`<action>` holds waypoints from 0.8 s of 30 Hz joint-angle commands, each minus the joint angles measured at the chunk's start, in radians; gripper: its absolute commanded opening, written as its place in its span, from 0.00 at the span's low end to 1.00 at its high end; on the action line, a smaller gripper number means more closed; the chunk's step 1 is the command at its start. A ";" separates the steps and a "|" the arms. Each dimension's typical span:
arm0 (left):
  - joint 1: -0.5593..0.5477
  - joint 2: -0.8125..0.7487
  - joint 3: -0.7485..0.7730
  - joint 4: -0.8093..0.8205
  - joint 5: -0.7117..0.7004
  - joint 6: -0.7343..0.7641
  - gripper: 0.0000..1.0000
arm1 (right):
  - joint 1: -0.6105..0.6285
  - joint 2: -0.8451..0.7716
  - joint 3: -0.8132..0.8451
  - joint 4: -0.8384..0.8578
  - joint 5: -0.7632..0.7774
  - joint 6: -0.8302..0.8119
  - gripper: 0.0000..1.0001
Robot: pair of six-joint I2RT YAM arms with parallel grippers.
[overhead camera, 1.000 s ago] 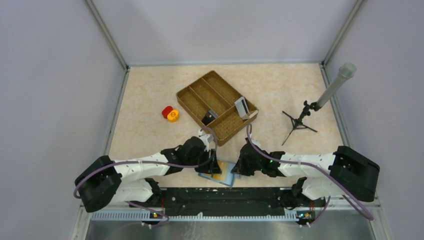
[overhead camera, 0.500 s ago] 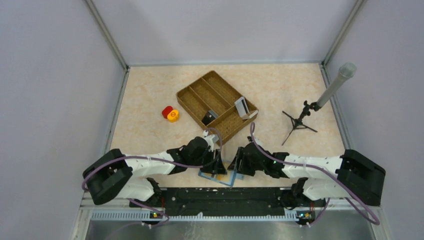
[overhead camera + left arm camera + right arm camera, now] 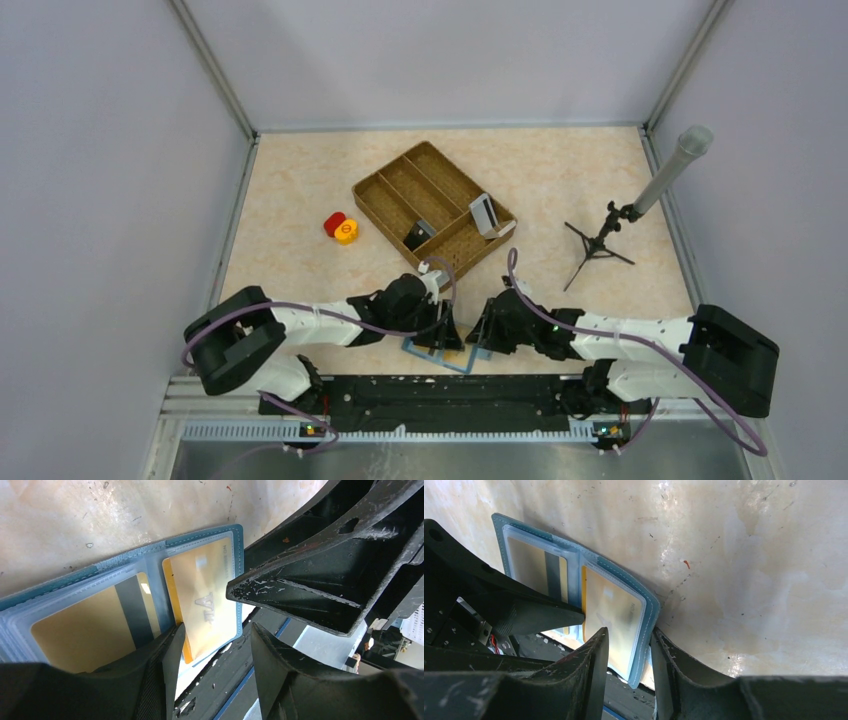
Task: Put the credit cards into the card holder
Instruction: Insert the credit card into the card holder.
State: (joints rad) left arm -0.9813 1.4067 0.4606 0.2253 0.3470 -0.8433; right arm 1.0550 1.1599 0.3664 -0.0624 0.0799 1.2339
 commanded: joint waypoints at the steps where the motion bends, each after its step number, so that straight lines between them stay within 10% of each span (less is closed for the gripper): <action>1: -0.015 0.034 0.019 0.009 -0.009 0.009 0.57 | -0.007 0.003 -0.031 -0.045 0.012 -0.001 0.35; 15: -0.015 -0.130 0.082 -0.220 -0.182 0.088 0.65 | -0.025 -0.087 -0.123 0.078 -0.014 0.019 0.00; 24: -0.014 -0.145 0.046 -0.280 -0.236 0.050 0.71 | -0.037 -0.165 -0.105 0.159 -0.058 -0.015 0.00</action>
State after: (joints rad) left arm -0.9970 1.2778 0.5152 -0.0265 0.1566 -0.7826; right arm 1.0245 1.0500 0.2398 0.0368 0.0380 1.2503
